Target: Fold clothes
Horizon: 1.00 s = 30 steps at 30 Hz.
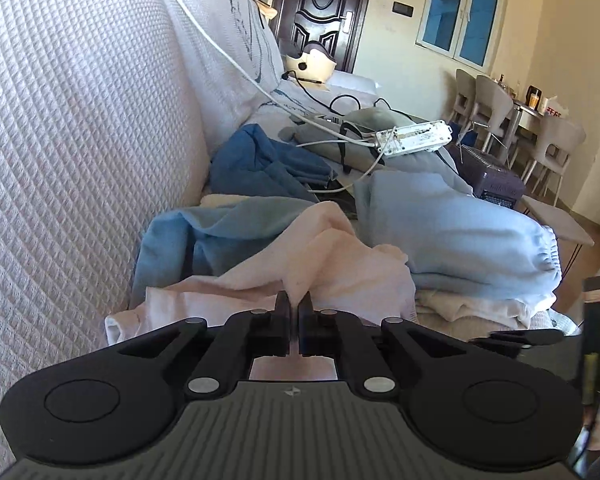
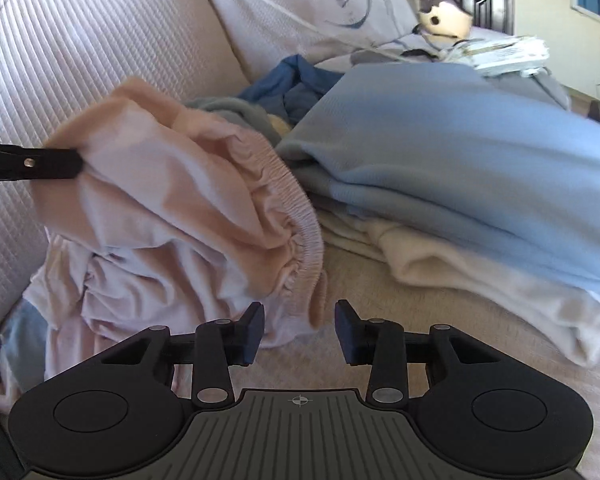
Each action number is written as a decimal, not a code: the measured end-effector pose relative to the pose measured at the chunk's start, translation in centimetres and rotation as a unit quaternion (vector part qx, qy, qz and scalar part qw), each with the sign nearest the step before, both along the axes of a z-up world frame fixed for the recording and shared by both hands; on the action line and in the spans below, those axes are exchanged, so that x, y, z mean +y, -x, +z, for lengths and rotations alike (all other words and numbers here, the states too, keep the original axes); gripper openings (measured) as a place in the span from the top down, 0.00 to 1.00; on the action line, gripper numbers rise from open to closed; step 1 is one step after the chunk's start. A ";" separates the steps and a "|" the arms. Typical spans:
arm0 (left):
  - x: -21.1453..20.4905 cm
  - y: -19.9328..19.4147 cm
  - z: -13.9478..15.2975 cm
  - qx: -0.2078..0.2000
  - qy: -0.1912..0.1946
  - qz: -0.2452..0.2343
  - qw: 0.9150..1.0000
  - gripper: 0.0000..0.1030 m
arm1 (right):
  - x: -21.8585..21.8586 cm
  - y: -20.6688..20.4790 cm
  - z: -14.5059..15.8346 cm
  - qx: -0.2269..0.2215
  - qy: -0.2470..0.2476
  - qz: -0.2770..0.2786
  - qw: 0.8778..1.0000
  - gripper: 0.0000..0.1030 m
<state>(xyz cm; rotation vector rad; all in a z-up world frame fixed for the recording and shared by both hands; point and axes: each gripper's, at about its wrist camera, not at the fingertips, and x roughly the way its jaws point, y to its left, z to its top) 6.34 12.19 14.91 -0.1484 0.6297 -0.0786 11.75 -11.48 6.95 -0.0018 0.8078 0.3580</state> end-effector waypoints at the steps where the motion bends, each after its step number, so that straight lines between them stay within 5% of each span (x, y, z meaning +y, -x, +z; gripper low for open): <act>1: 0.0 0.0 0.0 0.001 0.001 0.000 1.000 0.97 | 0.2 -0.2 -0.3 0.003 0.006 0.001 1.000 0.72; 4: 0.0 0.2 -0.1 0.005 0.001 -0.001 1.000 0.97 | 0.7 -0.3 -0.8 0.006 0.029 0.004 1.000 0.85; 9: 0.3 1.8 0.9 0.000 0.007 0.002 1.000 0.97 | -0.1 1.1 1.1 -0.007 0.032 0.003 0.999 0.86; 15: -0.2 4.1 4.0 -0.012 0.018 -0.013 1.000 0.97 | -3.8 5.4 8.4 -0.025 0.043 0.010 0.999 0.87; 21: -3.8 6.9 5.8 -0.009 0.019 -0.088 0.996 0.97 | -10.2 11.6 16.0 -0.031 0.075 0.016 0.997 0.87; 26: -7.9 8.8 4.1 0.028 -0.004 -0.148 0.989 0.97 | -14.2 15.7 18.7 0.031 0.041 -0.004 0.999 0.87; 30: -10.2 9.2 0.7 0.086 -0.020 -0.173 0.981 0.97 | -13.8 18.4 16.8 0.074 0.024 0.000 0.997 0.87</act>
